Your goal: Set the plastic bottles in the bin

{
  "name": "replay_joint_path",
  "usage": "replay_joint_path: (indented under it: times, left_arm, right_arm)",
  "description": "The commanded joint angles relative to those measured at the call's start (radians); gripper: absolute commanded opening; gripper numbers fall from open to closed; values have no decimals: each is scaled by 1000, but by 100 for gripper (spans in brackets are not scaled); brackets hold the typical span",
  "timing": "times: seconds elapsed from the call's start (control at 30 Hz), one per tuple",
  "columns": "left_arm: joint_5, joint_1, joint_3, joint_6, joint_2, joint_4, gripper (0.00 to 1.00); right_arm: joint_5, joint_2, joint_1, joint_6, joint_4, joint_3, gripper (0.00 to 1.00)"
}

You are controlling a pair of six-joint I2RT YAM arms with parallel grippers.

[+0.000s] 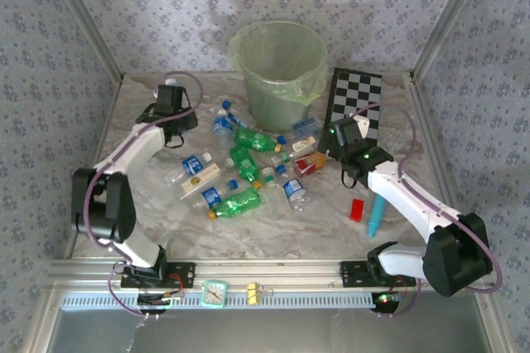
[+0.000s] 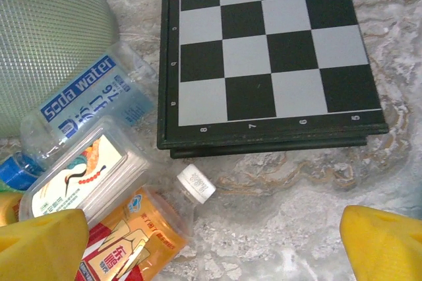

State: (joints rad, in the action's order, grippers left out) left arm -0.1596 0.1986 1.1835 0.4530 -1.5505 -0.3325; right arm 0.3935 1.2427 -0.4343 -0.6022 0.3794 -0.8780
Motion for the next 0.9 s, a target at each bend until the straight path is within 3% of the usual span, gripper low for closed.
replay_joint_path:
  times: [0.0, 0.2, 0.37, 0.67, 0.87]
  left_arm:
    - [63, 13, -15, -13, 126, 84, 47]
    - [164, 72, 17, -41, 266, 170, 47]
    - [245, 159, 119, -121, 265, 222, 47]
    - [416, 233, 414, -155, 22, 198, 47]
    - [497, 288, 812, -220, -261, -88, 47]
  right_arm:
    - [-52, -8, 7, 3, -48, 22, 100]
    - [-93, -9, 10, 17, -78, 49, 100]
    - [-118, -10, 11, 15, -95, 66, 100]
    - [-135, -66, 10, 14, -100, 101, 100]
    - [-111, -130, 13, 10, -70, 124, 100]
